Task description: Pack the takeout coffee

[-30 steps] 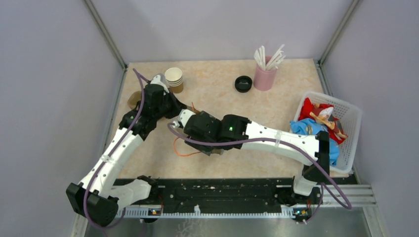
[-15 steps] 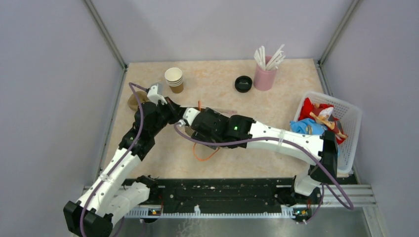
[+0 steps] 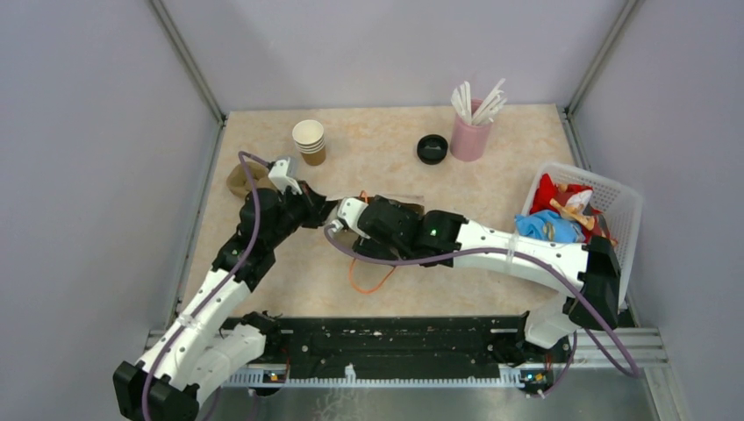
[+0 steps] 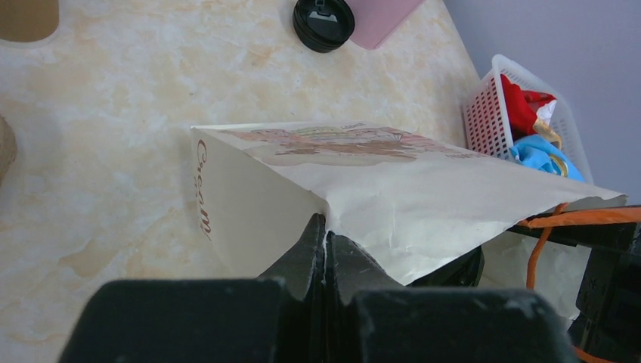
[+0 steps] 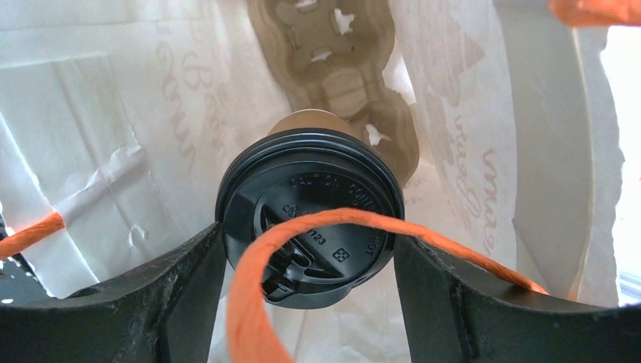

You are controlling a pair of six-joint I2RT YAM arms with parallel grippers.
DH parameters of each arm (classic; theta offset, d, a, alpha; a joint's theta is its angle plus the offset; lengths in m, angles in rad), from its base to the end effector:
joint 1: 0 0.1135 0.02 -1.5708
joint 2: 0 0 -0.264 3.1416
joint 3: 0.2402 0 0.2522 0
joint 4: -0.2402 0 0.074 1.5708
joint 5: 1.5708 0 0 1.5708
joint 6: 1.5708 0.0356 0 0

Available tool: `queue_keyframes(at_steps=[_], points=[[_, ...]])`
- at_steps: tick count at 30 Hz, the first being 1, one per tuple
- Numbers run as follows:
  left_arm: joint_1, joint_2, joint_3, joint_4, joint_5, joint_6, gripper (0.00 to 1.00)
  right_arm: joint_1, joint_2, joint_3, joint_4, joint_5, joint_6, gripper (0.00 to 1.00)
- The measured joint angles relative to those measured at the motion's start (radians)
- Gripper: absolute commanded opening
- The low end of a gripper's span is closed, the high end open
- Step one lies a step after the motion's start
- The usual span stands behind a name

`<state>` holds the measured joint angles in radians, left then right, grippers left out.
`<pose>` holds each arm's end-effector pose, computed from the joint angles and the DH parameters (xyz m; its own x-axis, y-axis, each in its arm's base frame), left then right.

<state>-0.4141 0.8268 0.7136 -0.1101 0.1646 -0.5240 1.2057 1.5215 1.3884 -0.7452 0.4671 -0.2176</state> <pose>0.1787 -0.0849 0.3155 -0.4473 -0.3425 -0.8262 0.3689 0.7708 -0.5193 0.1311 0.2981 0.3227 -0.1104 -0.8288 -0.5486 -0.7734 0.4183 -0.4762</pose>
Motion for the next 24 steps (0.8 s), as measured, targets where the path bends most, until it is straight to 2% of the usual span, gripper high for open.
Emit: queue_keyframes(at_steps=[15, 24], points=[[0.000, -0.071, -0.018, -0.094, 0.086, -0.001, 0.00, 0.000, 0.053, 0.002, 0.019, -0.048, 0.055, 0.69], [0.000, -0.044, -0.068, 0.008, 0.062, -0.019, 0.00, -0.006, 0.069, -0.031, 0.054, -0.067, 0.035, 0.69]])
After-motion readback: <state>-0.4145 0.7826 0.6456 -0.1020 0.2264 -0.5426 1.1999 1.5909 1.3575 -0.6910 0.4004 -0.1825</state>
